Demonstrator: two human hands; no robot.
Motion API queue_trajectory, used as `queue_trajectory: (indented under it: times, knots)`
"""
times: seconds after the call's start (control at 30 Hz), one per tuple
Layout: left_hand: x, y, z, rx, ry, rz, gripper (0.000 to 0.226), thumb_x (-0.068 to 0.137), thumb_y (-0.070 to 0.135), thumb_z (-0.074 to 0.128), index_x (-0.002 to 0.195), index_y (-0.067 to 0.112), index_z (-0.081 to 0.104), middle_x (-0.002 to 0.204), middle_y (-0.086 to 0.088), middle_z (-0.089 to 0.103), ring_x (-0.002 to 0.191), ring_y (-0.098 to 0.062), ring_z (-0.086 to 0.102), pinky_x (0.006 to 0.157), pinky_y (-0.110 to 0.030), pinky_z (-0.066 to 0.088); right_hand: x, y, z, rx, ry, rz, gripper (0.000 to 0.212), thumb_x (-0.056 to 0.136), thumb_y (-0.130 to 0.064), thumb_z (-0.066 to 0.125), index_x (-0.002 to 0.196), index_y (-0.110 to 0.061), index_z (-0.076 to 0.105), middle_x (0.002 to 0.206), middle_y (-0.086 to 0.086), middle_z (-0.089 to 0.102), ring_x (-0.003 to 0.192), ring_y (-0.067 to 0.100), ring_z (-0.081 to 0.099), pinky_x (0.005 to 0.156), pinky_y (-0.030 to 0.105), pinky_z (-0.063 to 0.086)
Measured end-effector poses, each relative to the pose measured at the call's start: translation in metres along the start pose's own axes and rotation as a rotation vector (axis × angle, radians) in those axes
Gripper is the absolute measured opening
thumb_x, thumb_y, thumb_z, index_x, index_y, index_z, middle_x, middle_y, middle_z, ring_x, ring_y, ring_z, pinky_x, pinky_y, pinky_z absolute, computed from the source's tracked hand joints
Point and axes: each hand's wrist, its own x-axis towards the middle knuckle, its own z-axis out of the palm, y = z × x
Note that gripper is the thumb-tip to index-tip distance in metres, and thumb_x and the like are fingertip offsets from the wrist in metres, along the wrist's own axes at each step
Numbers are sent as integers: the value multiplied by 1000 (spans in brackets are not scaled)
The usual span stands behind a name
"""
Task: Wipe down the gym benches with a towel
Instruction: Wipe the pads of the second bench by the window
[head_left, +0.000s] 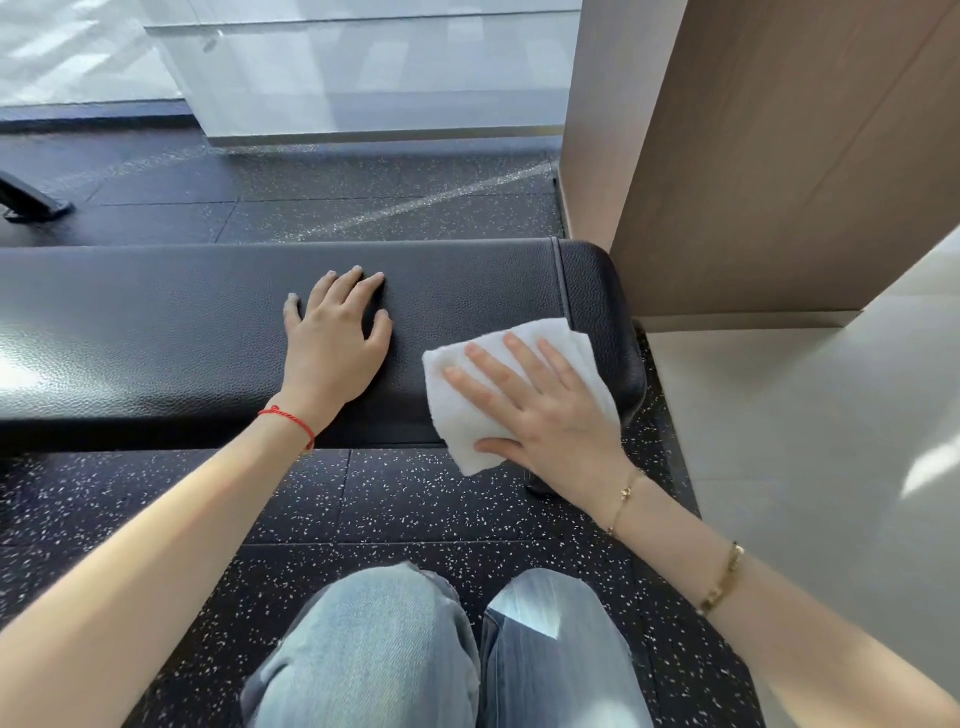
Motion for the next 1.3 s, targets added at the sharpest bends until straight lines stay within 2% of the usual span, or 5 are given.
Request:
queue_trajectory:
  times: [0.17, 0.57, 0.77, 1.07, 1.3]
  knots:
    - [1, 2, 2, -1, -2, -8, 48, 99, 35, 43, 146, 28, 43, 157, 2, 36, 149, -21, 23, 120, -59, 10, -32, 31, 8, 36, 64, 91, 80, 85, -62, 59, 153, -29, 33, 157, 2, 38, 145, 34, 34, 117, 52, 30]
    - [0, 6, 0, -18, 10, -23, 46, 98, 33, 45, 143, 27, 46, 155, 2, 39, 148, -20, 25, 120, -58, 10, 12, 10, 0, 112, -70, 38, 74, 93, -72, 20, 157, -35, 15, 163, -3, 22, 150, 31, 20, 121, 50, 12]
    - [-1, 7, -4, -54, 32, -22, 46, 96, 32, 48, 141, 24, 49, 152, 0, 42, 146, -21, 28, 120, -58, 12, 30, 11, -1, 323, -68, 246, 62, 97, -63, 10, 155, -42, 15, 164, -8, 18, 152, 25, 11, 124, 42, 4]
    - [0, 4, -4, -144, 74, -29, 42, 95, 21, 48, 136, 14, 56, 145, 0, 51, 141, -20, 35, 120, -57, 13, 130, 2, 5, 359, -209, 378, 56, 103, -56, 15, 156, -42, 2, 167, -7, -1, 153, 25, -8, 122, 45, -11]
    - [1, -31, -23, -169, 61, 3, 42, 95, 20, 46, 136, 13, 56, 144, -2, 51, 140, -21, 37, 121, -55, 14, 121, -28, 3, 328, -171, 383, 57, 100, -58, 13, 154, -47, -2, 166, -11, -2, 153, 23, -9, 121, 43, -14]
